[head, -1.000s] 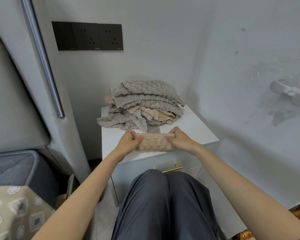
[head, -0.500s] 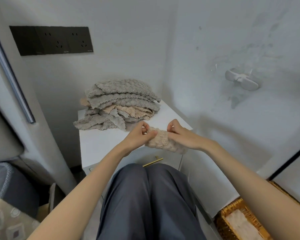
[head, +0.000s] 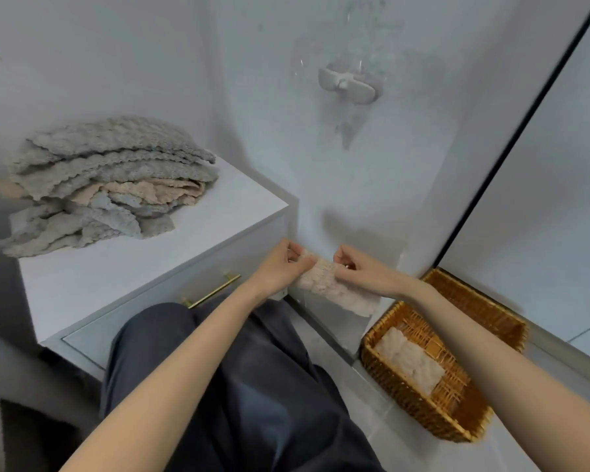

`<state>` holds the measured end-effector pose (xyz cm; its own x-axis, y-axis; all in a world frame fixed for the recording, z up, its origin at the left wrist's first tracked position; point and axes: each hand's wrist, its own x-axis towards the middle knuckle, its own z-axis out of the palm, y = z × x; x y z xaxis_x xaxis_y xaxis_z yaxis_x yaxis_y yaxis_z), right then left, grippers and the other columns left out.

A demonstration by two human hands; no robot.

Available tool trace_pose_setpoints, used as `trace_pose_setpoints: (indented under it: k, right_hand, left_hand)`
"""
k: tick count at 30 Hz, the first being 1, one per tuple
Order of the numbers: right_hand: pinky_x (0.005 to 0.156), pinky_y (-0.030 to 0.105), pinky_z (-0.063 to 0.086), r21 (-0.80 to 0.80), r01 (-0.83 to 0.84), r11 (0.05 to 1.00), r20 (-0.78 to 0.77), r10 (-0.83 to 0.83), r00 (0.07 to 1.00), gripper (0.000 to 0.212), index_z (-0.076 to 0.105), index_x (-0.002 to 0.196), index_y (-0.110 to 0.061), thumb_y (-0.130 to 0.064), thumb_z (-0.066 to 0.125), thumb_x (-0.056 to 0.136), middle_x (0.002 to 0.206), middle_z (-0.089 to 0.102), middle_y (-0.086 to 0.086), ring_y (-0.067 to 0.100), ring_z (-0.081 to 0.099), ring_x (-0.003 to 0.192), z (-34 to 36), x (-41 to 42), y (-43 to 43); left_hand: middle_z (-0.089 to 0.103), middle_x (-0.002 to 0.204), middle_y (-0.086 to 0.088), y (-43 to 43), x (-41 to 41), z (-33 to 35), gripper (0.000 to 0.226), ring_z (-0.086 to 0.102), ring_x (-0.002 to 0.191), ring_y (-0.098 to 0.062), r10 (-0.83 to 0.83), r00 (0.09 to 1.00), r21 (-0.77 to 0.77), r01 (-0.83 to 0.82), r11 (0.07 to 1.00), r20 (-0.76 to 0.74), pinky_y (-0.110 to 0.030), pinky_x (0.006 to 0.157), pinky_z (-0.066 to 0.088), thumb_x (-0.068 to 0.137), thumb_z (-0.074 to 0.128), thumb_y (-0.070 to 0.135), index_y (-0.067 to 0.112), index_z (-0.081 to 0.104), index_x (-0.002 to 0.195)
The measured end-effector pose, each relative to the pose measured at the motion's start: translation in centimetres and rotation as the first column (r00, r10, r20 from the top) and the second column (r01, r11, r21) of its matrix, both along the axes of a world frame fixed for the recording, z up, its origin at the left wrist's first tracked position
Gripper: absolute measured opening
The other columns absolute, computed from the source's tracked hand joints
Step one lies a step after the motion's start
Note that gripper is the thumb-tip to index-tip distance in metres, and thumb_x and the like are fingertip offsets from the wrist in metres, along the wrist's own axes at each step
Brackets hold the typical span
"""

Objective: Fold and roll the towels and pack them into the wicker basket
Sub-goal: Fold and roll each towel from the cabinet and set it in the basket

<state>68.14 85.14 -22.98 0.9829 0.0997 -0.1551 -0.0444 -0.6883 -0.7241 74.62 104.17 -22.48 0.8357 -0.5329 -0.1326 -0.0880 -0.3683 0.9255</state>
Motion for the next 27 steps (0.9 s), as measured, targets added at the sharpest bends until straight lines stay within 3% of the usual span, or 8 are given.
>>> trace_pose_setpoints:
  k: [5,11,13,17,19,24,25,27]
  right_hand:
    - [0.065,0.026,0.034,0.017,0.162,0.987,-0.048,-0.161,0.986,0.011,0.045,0.086,-0.023,-0.026,0.055,0.090,0.079,0.047,-0.006,0.009,0.040,0.069,-4.2,-4.4,-3.8]
    - [0.063,0.024,0.034,0.055,0.423,0.905,-0.109,-0.415,0.903,0.013,0.046,0.084,-0.022,-0.024,0.057,0.091,0.079,0.049,-0.007,0.007,0.041,0.068,-9.8,-9.6,-8.3]
    - [0.061,0.023,0.034,0.098,0.563,0.821,-0.166,-0.544,0.822,0.014,0.045,0.081,-0.018,-0.021,0.054,0.092,0.078,0.047,-0.004,0.009,0.040,0.067,-11.8,-11.0,-9.6]
    - [0.044,0.016,0.026,0.243,0.735,0.632,-0.321,-0.663,0.676,0.036,0.031,0.058,-0.017,-0.012,0.045,0.091,0.059,0.029,0.004,0.017,0.026,0.051,-15.3,-13.3,-11.5]
    - [0.050,0.023,0.027,0.265,0.828,0.494,-0.384,-0.733,0.561,0.036,0.031,0.057,-0.017,-0.010,0.044,0.090,0.061,0.030,0.008,0.023,0.027,0.057,-17.4,-14.1,-12.6]
    - [0.069,0.036,0.037,0.244,0.957,0.154,-0.475,-0.842,0.257,0.023,0.047,0.066,-0.012,-0.006,0.048,0.088,0.072,0.038,0.009,0.024,0.033,0.070,-22.9,-15.3,-15.1]
    - [0.068,0.041,0.043,0.227,0.968,0.108,-0.469,-0.859,0.205,0.019,0.058,0.073,-0.001,-0.006,0.049,0.089,0.073,0.047,0.014,0.025,0.038,0.071,-23.8,-15.3,-15.6]
    - [0.083,0.048,0.050,0.163,0.987,0.017,-0.447,-0.890,0.089,0.033,0.055,0.109,0.021,-0.006,0.051,0.091,0.105,0.062,0.029,0.028,0.050,0.083,-25.7,-15.3,-16.6]
  left_hand:
    - [0.056,0.105,0.001,-4.4,-2.6,-3.8,0.027,0.054,0.090,-0.008,-0.077,0.997,0.037,0.078,0.996,-0.020,-0.015,0.065,0.041,0.093,0.058,0.032,0.014,0.049,0.111]
    - [0.049,0.112,0.007,-8.3,-5.0,-8.3,0.028,0.047,0.102,-0.007,-0.174,0.982,0.099,0.181,0.979,-0.067,-0.016,0.077,0.038,0.098,0.048,0.030,0.017,0.049,0.123]
    - [0.048,0.109,0.010,-9.4,-5.7,-9.7,0.028,0.046,0.102,-0.006,-0.186,0.976,0.119,0.199,0.973,-0.112,-0.021,0.082,0.038,0.098,0.047,0.031,0.019,0.050,0.123]
    - [0.052,0.109,0.013,-10.8,-6.5,-11.4,0.029,0.048,0.099,-0.001,-0.178,0.968,0.075,0.194,0.978,-0.178,-0.009,0.069,0.036,0.098,0.049,0.029,0.020,0.053,0.125]
    - [0.055,0.118,0.009,-11.2,-6.5,-12.2,0.030,0.051,0.106,-0.005,-0.156,0.967,0.050,0.169,0.984,-0.200,-0.011,0.075,0.038,0.098,0.050,0.026,0.019,0.053,0.127]
    - [0.057,0.128,0.005,-11.8,-6.1,-14.4,0.033,0.052,0.115,-0.009,-0.115,0.960,0.031,0.127,0.991,-0.256,-0.022,0.089,0.045,0.098,0.049,0.024,0.020,0.052,0.131]
    - [0.056,0.128,0.006,-11.9,-5.8,-14.5,0.034,0.052,0.114,-0.007,-0.108,0.960,0.025,0.119,0.993,-0.258,-0.024,0.093,0.044,0.098,0.049,0.024,0.020,0.052,0.132]
    - [0.056,0.129,0.007,-12.2,-5.2,-14.6,0.035,0.052,0.113,-0.006,-0.087,0.959,-0.002,0.090,0.996,-0.270,-0.028,0.101,0.043,0.098,0.049,0.023,0.021,0.051,0.133]
